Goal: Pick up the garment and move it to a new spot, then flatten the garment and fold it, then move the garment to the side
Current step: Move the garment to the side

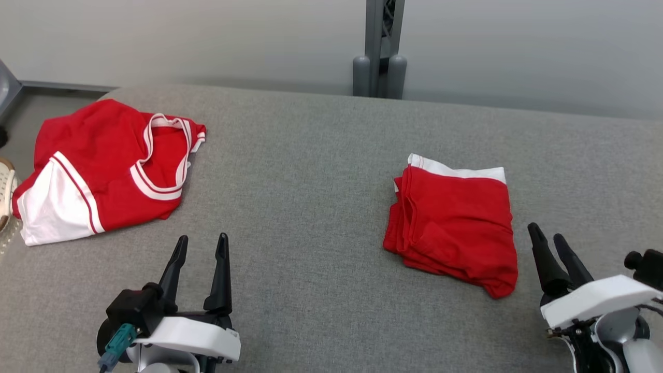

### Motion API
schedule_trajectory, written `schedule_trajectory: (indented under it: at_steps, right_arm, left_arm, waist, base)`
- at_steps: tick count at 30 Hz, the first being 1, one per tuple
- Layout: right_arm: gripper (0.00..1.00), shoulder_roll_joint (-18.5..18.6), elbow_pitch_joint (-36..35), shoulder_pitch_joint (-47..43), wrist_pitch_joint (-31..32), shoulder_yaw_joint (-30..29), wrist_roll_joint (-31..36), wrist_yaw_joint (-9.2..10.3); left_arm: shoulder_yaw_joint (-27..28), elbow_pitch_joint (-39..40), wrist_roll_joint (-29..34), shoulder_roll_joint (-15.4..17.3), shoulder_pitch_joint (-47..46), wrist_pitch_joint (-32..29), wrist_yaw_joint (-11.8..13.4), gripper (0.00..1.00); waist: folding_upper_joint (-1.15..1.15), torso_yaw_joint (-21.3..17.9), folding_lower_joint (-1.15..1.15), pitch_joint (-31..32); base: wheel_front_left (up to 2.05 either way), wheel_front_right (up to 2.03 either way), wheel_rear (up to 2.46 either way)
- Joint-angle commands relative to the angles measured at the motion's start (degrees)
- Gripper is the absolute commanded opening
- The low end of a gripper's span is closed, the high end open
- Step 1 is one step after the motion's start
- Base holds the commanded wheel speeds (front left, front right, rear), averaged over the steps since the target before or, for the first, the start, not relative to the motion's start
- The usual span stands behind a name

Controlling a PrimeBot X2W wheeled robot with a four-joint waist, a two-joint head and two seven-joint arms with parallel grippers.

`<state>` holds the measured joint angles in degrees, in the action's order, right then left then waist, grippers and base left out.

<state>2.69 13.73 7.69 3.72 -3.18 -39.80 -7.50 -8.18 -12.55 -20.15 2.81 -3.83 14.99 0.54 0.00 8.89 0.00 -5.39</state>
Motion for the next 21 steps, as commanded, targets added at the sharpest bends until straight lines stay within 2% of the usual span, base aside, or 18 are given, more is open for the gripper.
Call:
schedule_trajectory:
  at_steps: [1, 10, 21]
  right_arm:
    - [1.00, 0.5, 0.3, 0.6, 0.9, -0.3, -0.4, 0.02]
    - [1.00, 1.3, 7.0, 8.1, 13.1, -2.8, -4.9, 0.01]
    - [1.00, 2.2, 14.9, 15.6, 17.5, -2.9, -3.4, 0.01]
  left_arm:
    - [0.1, -0.1, 0.4, 0.2, -1.0, 0.2, -0.3, 1.00]
    - [-0.6, -0.5, 1.1, 0.2, -3.6, 0.3, -1.2, 1.00]
    - [-1.4, -0.2, 1.8, 0.2, -5.5, 0.3, -2.4, 1.00]
  waist:
    - [0.00, 0.5, 0.00, -1.0]
    - [0.00, 2.5, 0.00, -5.4]
    - [0.00, 4.7, 0.00, -9.3]
  base:
    - [0.00, 0.00, 0.00]
    - [0.00, 0.00, 0.00]
    - [0.00, 0.00, 0.00]
